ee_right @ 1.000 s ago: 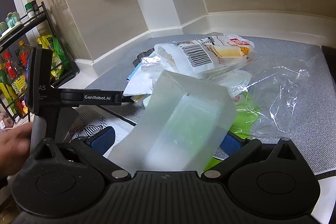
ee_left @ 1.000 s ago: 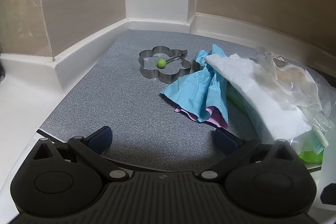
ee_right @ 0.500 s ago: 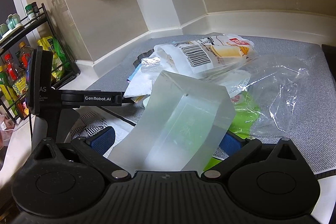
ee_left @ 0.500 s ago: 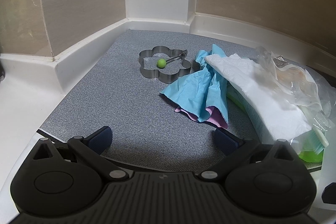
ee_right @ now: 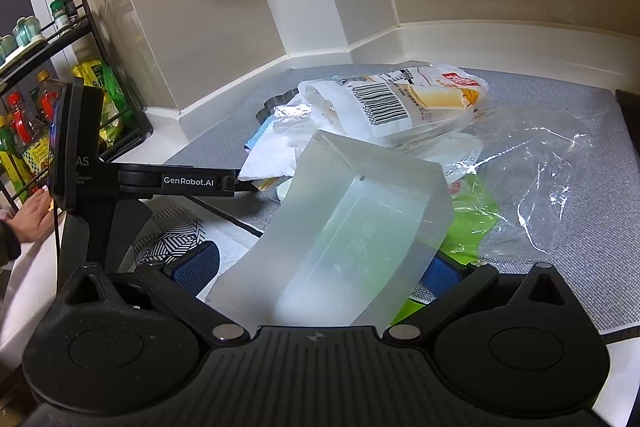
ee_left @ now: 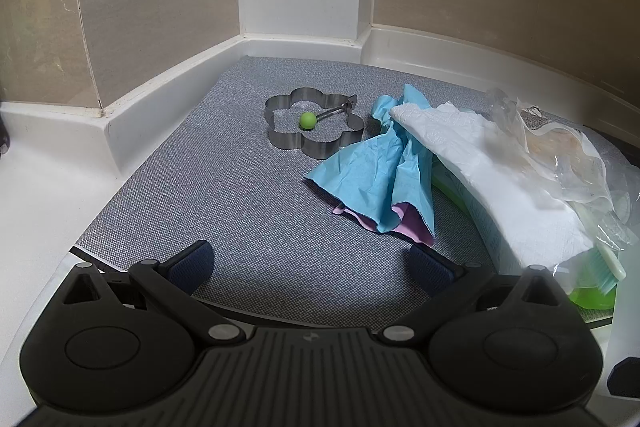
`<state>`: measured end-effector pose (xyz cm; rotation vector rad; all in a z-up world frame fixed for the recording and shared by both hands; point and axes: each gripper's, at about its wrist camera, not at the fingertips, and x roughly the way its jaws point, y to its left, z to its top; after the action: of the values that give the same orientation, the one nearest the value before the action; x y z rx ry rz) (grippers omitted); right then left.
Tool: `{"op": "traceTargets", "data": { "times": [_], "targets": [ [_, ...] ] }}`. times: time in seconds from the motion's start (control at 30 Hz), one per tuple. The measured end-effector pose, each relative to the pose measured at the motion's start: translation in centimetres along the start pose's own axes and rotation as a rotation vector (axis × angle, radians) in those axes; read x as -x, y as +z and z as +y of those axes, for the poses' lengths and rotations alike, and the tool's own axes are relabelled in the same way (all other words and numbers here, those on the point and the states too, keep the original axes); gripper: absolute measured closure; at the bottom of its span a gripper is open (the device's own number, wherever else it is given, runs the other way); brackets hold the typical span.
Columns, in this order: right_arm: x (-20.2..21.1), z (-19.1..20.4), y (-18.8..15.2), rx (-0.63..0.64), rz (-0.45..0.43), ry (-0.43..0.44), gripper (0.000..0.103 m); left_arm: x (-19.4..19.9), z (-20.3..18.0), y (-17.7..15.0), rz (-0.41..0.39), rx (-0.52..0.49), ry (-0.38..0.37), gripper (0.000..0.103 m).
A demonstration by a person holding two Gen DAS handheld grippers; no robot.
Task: Collect trash
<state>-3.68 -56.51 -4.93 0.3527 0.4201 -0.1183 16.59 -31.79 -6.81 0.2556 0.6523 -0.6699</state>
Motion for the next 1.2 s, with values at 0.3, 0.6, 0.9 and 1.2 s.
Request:
{"op": "traceTargets", "data": {
  "times": [0.3,0.6,0.9,1.2],
  "targets": [
    [0.02,-0.09,-0.01,-0.006,-0.002,0.007,0.000,0.00,-0.01,0.00,0.000,0.000,0.000,0.000],
    [0.02,-0.09,0.01,-0.006,-0.002,0.006,0.000,-0.02,-0.02,-0.01,0.001,0.000,0.001,0.000],
    [0.03,0.00,0.00,-0.001,-0.001,0.008,0.000,0.01,0.01,0.02,0.001,0.000,0.002,0.000],
    [0.12,-0.14,-0.03,-0.009,-0.004,0.014,0.000,-0.03,0.01,0.04,0.002,0.001,0.003,0.000]
  ]
}}
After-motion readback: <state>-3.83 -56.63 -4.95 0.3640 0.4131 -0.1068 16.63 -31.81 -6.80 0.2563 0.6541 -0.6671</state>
